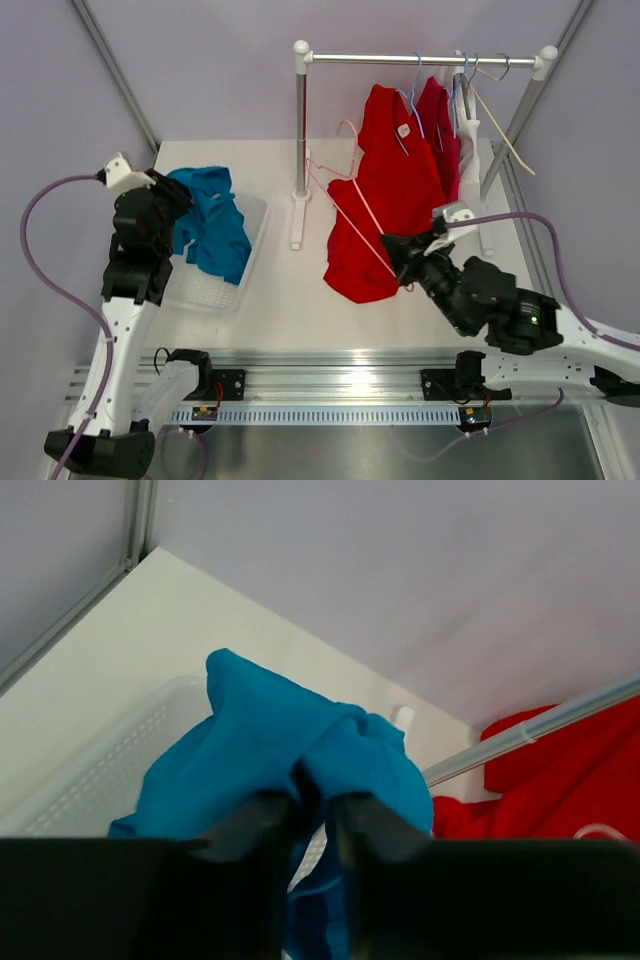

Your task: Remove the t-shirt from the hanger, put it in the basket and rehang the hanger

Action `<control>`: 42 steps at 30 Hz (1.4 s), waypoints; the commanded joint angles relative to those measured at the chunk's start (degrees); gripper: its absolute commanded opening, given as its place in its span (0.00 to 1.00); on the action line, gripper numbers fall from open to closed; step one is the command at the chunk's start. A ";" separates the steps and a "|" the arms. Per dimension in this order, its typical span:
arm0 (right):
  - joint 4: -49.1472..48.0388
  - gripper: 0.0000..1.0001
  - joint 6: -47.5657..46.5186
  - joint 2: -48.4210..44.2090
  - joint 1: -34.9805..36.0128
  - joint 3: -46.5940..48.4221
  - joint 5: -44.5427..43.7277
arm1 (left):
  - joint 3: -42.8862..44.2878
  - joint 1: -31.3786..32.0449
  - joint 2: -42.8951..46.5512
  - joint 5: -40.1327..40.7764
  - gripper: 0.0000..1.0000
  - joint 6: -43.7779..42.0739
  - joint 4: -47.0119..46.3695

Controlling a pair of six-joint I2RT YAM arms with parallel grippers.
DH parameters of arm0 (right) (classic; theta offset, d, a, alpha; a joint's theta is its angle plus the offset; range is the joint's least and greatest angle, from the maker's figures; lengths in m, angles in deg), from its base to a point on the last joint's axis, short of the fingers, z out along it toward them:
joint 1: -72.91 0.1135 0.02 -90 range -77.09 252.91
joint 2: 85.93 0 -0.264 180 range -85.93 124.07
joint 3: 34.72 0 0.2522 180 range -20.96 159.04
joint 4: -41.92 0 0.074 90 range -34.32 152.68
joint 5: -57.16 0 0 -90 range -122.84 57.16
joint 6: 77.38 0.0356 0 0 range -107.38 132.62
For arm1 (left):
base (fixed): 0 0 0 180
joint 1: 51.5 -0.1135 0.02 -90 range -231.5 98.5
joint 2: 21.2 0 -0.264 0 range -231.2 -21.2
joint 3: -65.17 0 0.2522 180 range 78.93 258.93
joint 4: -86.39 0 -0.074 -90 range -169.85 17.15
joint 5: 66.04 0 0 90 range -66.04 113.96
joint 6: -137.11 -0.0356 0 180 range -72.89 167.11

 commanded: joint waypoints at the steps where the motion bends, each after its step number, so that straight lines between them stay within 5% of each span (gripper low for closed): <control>1: -4.35 0.00 -3.56 8.24 -0.54 5.01 -12.12 | -3.67 -0.36 6.22 2.87 0.35 4.10 -4.09; 2: -6.18 0.00 -4.86 9.74 -0.89 5.54 -12.75 | -4.99 -0.36 7.36 1.82 0.53 4.53 -4.00; 7: -13.49 0.00 -7.34 14.40 -6.25 6.77 -12.85 | -8.08 -0.36 13.51 -3.89 0.99 3.66 -2.25; 10: -15.40 0.00 -7.42 17.92 -8.80 9.23 -12.58 | -5.71 -0.27 15.45 -11.26 0.99 2.87 0.65; 14: -25.25 0.00 -13.84 22.05 -12.14 11.25 -12.94 | -5.52 -0.27 17.82 -30.55 0.99 3.22 1.98; 20: -26.06 0.00 -12.44 30.83 -19.69 19.59 -7.40 | -14.90 2.01 24.04 -52.30 0.99 -0.11 1.53; 30: -24.48 0.00 -7.61 43.40 -26.64 27.33 -1.34 | -21.70 15.10 30.39 -57.16 0.99 -3.55 1.36; 39: -23.42 0.00 -4.97 49.74 -27.00 29.45 -0.10 | -22.67 18.54 29.25 -53.56 0.99 -4.78 -1.63; 40: -23.51 0.02 -4.53 49.48 -27.00 29.01 -0.01 | -22.84 18.63 29.08 -53.38 0.99 -5.13 -1.63; 42: -22.29 0.27 -3.65 48.08 -27.00 28.66 1.91 | -22.84 18.89 29.08 -53.38 0.99 -5.30 -1.54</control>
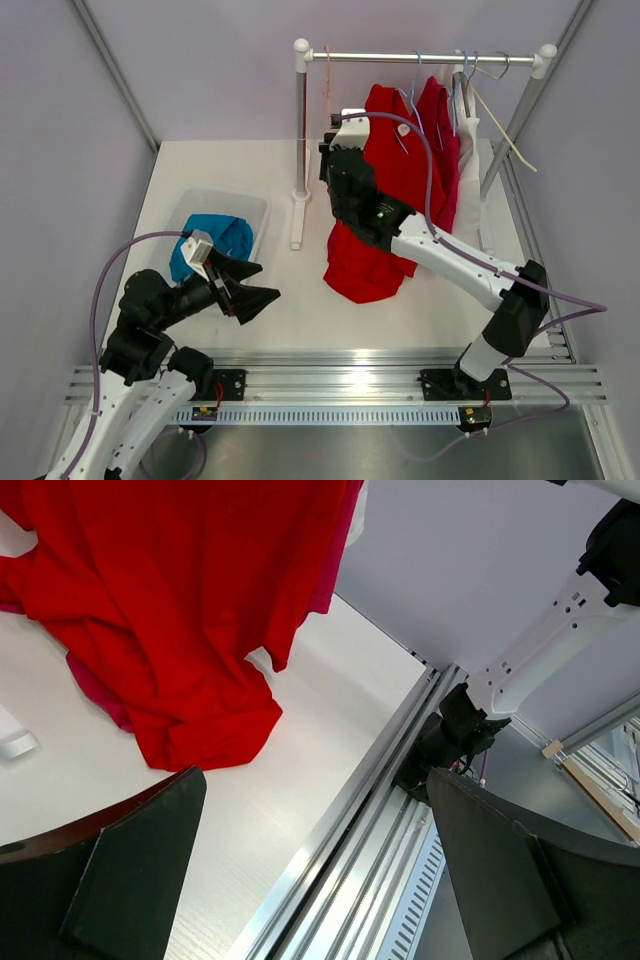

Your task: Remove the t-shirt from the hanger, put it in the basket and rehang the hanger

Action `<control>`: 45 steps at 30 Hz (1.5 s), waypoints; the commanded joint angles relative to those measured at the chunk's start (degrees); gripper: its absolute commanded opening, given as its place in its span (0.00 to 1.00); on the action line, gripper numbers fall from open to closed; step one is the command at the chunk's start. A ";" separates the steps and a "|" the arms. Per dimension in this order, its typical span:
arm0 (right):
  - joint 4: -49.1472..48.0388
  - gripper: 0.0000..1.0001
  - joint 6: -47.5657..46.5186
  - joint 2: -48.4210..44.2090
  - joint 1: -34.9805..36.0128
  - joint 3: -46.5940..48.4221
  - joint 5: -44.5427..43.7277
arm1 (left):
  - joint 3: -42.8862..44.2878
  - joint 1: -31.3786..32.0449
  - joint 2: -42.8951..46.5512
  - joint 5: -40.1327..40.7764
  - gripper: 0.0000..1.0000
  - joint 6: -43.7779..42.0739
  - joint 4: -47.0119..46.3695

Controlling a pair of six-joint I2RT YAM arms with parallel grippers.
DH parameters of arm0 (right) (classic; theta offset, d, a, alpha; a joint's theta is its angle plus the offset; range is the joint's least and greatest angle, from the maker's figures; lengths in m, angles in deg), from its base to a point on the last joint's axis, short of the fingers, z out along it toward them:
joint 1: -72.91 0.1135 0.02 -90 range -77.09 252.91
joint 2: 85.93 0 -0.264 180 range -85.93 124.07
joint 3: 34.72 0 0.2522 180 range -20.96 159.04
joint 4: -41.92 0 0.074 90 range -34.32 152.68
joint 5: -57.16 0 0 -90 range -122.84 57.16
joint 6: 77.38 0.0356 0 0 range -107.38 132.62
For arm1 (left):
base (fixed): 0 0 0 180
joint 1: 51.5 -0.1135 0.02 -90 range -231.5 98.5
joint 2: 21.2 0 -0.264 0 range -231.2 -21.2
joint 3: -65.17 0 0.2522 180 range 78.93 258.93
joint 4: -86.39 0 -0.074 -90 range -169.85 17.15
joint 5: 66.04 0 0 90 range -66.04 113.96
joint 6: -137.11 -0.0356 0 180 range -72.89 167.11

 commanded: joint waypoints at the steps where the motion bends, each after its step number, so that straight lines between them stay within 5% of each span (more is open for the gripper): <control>1: 2.08 0.40 3.43 -3.38 -0.27 1.05 2.75 | -0.13 0.58 -0.50 -0.68 0.99 -1.30 -3.03; 2: 4.80 0.59 4.22 -5.64 -0.27 1.23 4.06 | -0.13 0.58 -0.32 -0.60 0.99 -1.31 -3.03; 5: 12.11 0.75 5.81 -12.05 -0.27 0.71 10.65 | -0.22 0.58 0.29 0.37 0.99 -1.22 -2.94; 11: 25.83 0.72 5.90 -26.73 -0.97 -4.38 22.09 | 0.30 0.58 -0.14 4.15 0.99 1.41 -2.94; 15: 32.75 0.42 8.79 -31.15 -14.71 -6.77 27.34 | 3.11 0.58 -1.03 3.53 0.99 1.07 -3.03; 21: 38.04 0.71 6.61 -26.51 -28.47 -1.76 38.07 | 1.02 0.58 1.08 4.15 0.99 -1.57 -2.94; 24: 38.06 0.73 4.24 -23.16 -32.70 0.09 47.56 | -0.14 0.58 1.44 5.20 0.99 -2.18 -0.75; 28: 36.74 0.71 3.79 -20.61 -35.33 -0.08 49.07 | -0.05 0.58 1.18 4.60 0.99 -2.54 -0.57; 32: 35.42 0.64 3.18 -17.89 -37.53 -0.44 49.34 | -0.05 0.58 -0.32 3.10 0.99 -2.36 -0.65; 36: 33.41 0.41 3.35 -16.57 -37.62 -1.66 53.46 | 0.04 0.66 -0.67 3.44 0.99 -2.36 -0.65; 40: 30.06 0.00 4.58 -17.88 -37.54 -4.30 55.05 | 0.31 0.58 -1.46 3.80 0.99 -2.36 -0.57; 45: 26.38 0.00 4.23 -20.69 -37.54 -4.57 55.06 | 0.57 0.58 -2.87 3.97 0.99 -1.84 -0.74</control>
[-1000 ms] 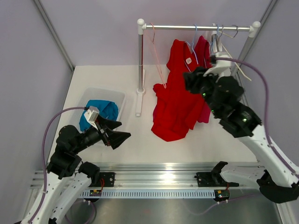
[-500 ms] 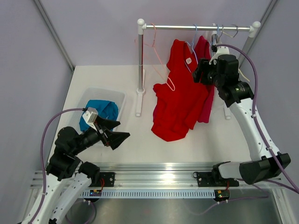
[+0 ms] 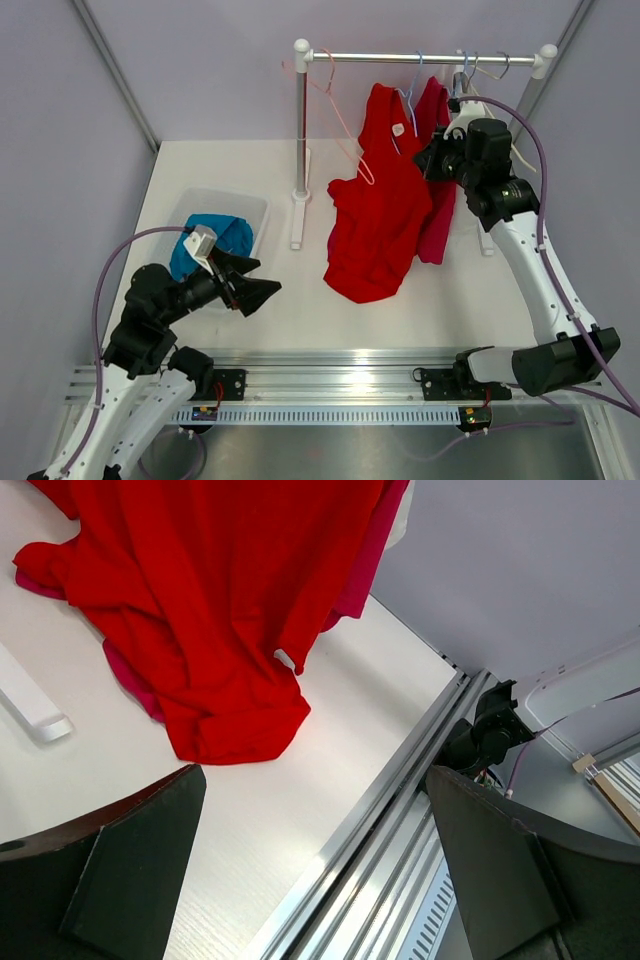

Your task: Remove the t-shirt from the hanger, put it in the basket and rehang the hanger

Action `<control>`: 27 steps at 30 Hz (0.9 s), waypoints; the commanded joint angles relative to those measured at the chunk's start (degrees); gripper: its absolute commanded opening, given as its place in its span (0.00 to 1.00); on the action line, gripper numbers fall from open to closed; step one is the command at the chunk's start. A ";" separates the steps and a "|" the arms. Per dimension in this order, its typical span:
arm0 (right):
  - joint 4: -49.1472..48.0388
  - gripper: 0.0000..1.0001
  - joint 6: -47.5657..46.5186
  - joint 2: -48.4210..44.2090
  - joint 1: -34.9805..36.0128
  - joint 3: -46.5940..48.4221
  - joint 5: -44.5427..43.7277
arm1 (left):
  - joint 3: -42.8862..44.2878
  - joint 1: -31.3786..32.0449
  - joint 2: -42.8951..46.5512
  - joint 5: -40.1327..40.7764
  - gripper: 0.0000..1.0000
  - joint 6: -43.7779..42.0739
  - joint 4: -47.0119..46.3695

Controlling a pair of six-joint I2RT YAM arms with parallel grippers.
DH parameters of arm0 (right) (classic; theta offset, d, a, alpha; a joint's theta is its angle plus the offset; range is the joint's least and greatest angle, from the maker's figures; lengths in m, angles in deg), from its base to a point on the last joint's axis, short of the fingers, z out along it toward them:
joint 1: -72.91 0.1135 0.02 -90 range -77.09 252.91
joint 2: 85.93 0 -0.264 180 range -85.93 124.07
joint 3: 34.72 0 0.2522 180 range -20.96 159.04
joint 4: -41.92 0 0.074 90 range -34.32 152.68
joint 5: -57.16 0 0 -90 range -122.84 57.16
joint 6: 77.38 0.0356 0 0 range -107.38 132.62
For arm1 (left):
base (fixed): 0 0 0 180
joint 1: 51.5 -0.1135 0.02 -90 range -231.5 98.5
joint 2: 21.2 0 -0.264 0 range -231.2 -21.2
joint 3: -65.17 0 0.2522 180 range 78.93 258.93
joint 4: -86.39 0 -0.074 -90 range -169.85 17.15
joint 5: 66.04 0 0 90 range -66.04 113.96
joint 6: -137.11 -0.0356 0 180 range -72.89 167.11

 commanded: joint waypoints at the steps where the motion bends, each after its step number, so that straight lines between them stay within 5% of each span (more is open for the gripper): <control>1: -5.04 0.00 -0.12 -3.82 -0.07 -0.52 1.55 | 0.92 0.25 -1.36 -0.33 0.99 0.28 -1.59; 19: -22.89 0.00 3.48 -18.94 6.34 -16.96 -4.87 | 15.23 0.60 -15.24 -0.25 0.99 14.87 -11.17; 27: -24.30 0.00 6.91 -29.47 15.21 -30.56 -13.12 | 27.10 12.71 -26.48 8.07 0.99 16.46 -12.67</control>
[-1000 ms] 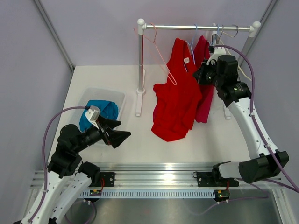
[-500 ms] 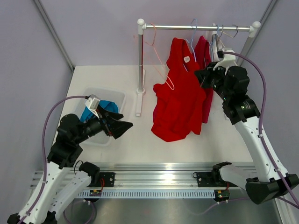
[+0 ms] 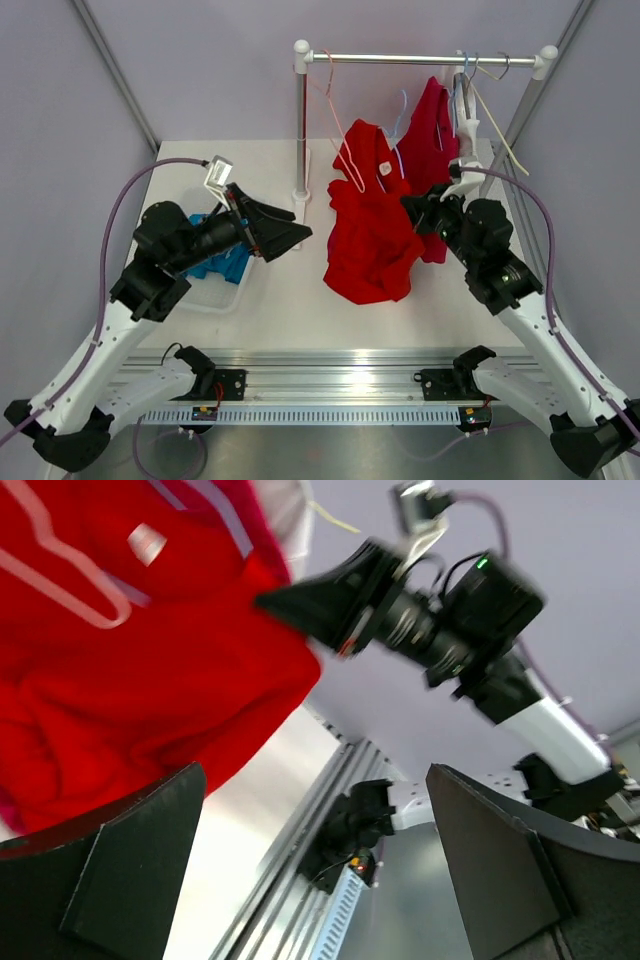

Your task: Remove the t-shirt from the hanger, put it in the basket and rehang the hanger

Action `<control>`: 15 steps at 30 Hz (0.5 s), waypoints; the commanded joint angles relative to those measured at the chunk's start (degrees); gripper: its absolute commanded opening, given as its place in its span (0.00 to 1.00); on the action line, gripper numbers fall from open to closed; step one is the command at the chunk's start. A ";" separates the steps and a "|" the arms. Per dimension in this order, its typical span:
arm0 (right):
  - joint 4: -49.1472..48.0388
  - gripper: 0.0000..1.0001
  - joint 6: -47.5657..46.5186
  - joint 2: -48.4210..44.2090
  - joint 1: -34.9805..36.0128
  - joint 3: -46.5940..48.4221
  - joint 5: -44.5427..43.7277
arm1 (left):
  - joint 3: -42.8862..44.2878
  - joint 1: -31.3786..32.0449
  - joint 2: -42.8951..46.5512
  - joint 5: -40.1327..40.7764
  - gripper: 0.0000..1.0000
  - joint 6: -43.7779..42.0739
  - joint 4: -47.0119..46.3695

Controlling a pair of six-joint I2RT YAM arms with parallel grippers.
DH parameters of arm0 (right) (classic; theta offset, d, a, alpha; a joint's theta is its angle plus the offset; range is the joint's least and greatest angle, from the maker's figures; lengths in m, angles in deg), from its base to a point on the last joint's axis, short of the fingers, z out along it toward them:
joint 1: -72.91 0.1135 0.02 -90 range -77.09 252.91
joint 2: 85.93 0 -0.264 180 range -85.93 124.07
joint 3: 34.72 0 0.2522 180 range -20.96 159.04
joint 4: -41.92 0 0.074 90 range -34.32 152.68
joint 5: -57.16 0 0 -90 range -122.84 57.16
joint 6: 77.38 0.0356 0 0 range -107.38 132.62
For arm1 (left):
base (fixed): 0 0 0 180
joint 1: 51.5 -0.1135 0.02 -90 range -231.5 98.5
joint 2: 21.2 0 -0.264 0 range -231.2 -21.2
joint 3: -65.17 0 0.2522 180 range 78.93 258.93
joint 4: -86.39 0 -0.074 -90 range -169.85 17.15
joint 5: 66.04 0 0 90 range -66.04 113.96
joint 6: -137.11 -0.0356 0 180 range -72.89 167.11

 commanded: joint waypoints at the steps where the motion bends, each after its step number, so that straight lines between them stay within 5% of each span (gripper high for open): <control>1: -5.04 0.00 2.97 -8.47 4.42 -3.83 -5.89 | 6.19 7.01 -4.68 6.76 0.99 0.99 -4.02; 9: -0.12 0.00 6.59 -18.60 14.17 -11.13 -9.50 | 17.79 16.17 -24.81 13.63 0.85 1.52 -4.10; 15: 2.17 0.00 6.59 -22.99 21.03 -12.28 -13.11 | 28.06 21.62 -35.43 20.30 0.84 -2.35 -4.01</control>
